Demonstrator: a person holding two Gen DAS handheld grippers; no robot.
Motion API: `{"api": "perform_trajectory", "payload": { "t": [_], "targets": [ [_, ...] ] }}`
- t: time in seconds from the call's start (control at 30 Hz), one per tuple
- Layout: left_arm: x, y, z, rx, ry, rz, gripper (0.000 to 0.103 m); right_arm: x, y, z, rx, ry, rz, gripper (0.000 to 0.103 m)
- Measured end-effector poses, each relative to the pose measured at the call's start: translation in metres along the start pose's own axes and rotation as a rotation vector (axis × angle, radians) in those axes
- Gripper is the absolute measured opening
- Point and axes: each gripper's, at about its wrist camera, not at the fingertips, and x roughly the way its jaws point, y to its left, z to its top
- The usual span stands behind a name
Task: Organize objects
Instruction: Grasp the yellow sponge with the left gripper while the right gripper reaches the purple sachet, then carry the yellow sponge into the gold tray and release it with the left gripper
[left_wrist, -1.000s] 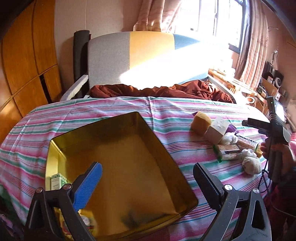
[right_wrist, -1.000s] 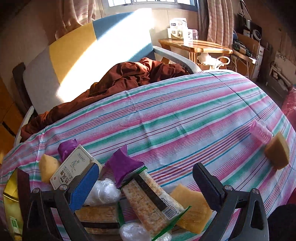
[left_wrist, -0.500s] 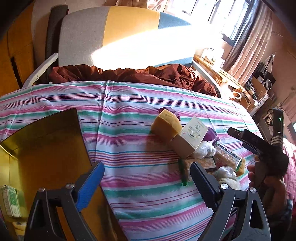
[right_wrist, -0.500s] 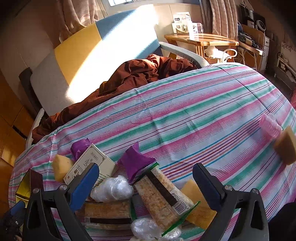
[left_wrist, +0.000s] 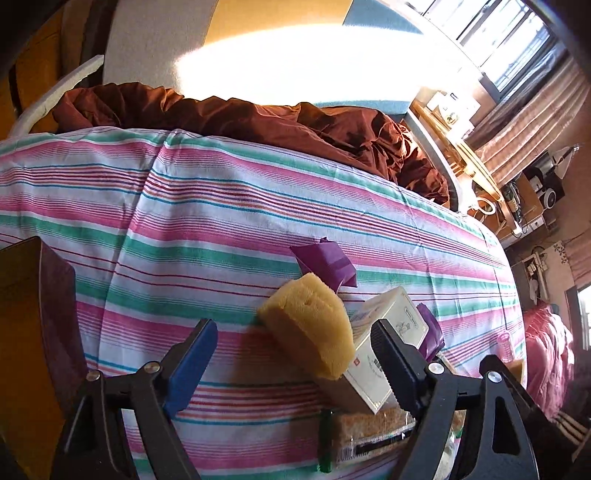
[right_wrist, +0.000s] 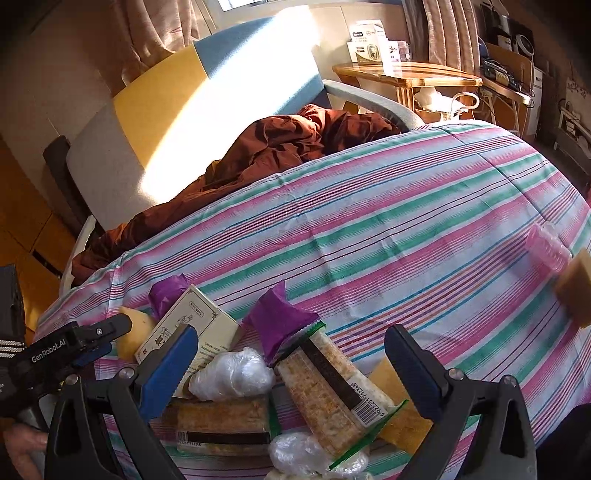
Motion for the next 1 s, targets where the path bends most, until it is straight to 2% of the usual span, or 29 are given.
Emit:
{"api": "perform_trajectory", "payload": {
  "t": [0.17, 0.2, 0.23, 0.27, 0.37, 0.43, 0.53, 0.7, 0.87, 1.0],
  "targets": [
    [0.027, 0.001, 0.012, -0.034, 0.044, 0.01, 0.081, 0.003, -0.001, 0.001, 0.006, 0.01, 0.004, 0.103],
    [0.031, 0.002, 0.012, -0.04, 0.055, 0.005, 0.074, 0.003, -0.001, 0.001, 0.006, 0.01, 0.002, 0.103],
    [0.037, 0.003, 0.012, -0.046, 0.076, -0.004, 0.062, 0.003, -0.001, 0.001, 0.006, 0.012, 0.0, 0.103],
    [0.042, 0.004, 0.01, -0.048, 0.099, -0.015, 0.057, 0.004, -0.002, 0.001, 0.006, 0.013, 0.0, 0.103],
    [0.038, 0.005, 0.001, -0.014, 0.083, -0.048, 0.051, 0.006, -0.002, 0.001, 0.007, 0.016, -0.005, 0.103],
    [0.032, 0.012, -0.003, -0.032, 0.075, -0.077, 0.047, 0.005, -0.002, 0.001, 0.006, 0.014, -0.008, 0.103],
    [0.02, 0.021, -0.011, -0.038, 0.066, -0.092, 0.046, 0.006, -0.001, 0.001, 0.001, 0.013, -0.005, 0.103],
    [-0.018, 0.023, -0.032, 0.038, 0.001, -0.083, 0.046, 0.005, 0.008, -0.001, -0.041, 0.003, 0.018, 0.102],
    [-0.061, 0.022, -0.058, 0.161, -0.081, -0.059, 0.046, 0.008, 0.038, -0.005, -0.155, 0.014, 0.069, 0.1],
    [-0.088, 0.032, -0.074, 0.203, -0.124, -0.064, 0.046, 0.016, 0.07, 0.001, -0.269, 0.022, 0.085, 0.1]
  ]
}}
